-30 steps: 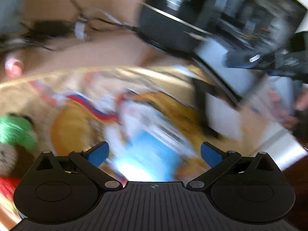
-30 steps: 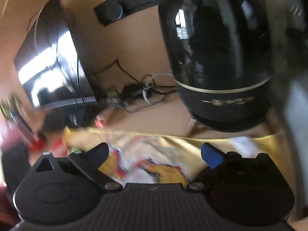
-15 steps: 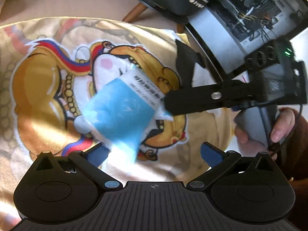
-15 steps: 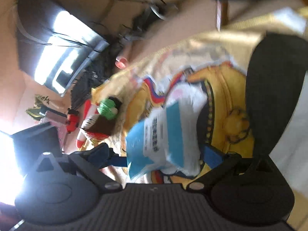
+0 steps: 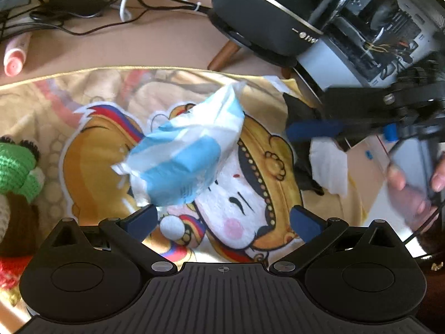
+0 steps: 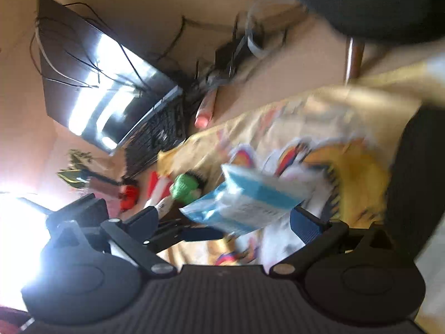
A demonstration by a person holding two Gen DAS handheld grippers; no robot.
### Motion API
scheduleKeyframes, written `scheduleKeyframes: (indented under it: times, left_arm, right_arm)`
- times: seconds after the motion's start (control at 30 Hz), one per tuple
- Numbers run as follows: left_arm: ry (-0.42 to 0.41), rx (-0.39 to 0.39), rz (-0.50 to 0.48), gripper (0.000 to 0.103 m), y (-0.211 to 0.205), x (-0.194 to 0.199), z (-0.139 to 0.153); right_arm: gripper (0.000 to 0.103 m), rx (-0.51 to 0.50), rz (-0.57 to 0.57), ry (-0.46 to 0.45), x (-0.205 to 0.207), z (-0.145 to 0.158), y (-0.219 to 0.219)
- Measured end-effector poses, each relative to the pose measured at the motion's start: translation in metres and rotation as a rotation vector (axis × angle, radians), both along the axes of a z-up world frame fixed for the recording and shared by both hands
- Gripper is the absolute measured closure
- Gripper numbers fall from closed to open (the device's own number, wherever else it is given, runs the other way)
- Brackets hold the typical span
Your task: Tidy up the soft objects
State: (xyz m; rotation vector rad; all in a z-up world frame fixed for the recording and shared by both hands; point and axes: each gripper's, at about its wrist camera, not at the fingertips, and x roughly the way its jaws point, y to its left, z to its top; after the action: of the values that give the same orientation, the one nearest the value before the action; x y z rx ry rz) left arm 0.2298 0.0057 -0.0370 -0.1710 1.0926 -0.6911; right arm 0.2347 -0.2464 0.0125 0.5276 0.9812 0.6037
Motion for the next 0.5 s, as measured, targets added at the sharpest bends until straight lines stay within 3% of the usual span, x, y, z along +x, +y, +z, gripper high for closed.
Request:
scheduleKeyframes:
  times: [0.13, 0.23, 0.33, 0.43, 0.5]
  left_arm:
    - [-0.021, 0.036, -0.014, 0.0, 0.0, 0.001, 0.0]
    - [-0.138, 0.102, 0.064, 0.0, 0.012, 0.003, 0.009]
    - [-0.207, 0.149, 0.159, 0.0, 0.017, 0.022, 0.008]
    - [-0.124, 0.099, 0.175, 0.0, 0.019, 0.046, -0.001]
    - [-0.102, 0.077, 0.171, 0.0, 0.019, 0.048, -0.001]
  right_arm:
    - [0.0, -0.361, -0.12, -0.277, -0.035, 0.025, -0.029]
    - [0.0, -0.554, -0.127, -0.323, -0.055, 0.02, -0.042]
    - [0.0, -0.532, -0.212, -0.231, -0.059, 0.007, -0.058]
    - [0.0, -0.398, -0.25, -0.204, -0.056, 0.009, -0.058]
    - [0.0, -0.293, -0.203, -0.223, -0.043, 0.015, -0.044]
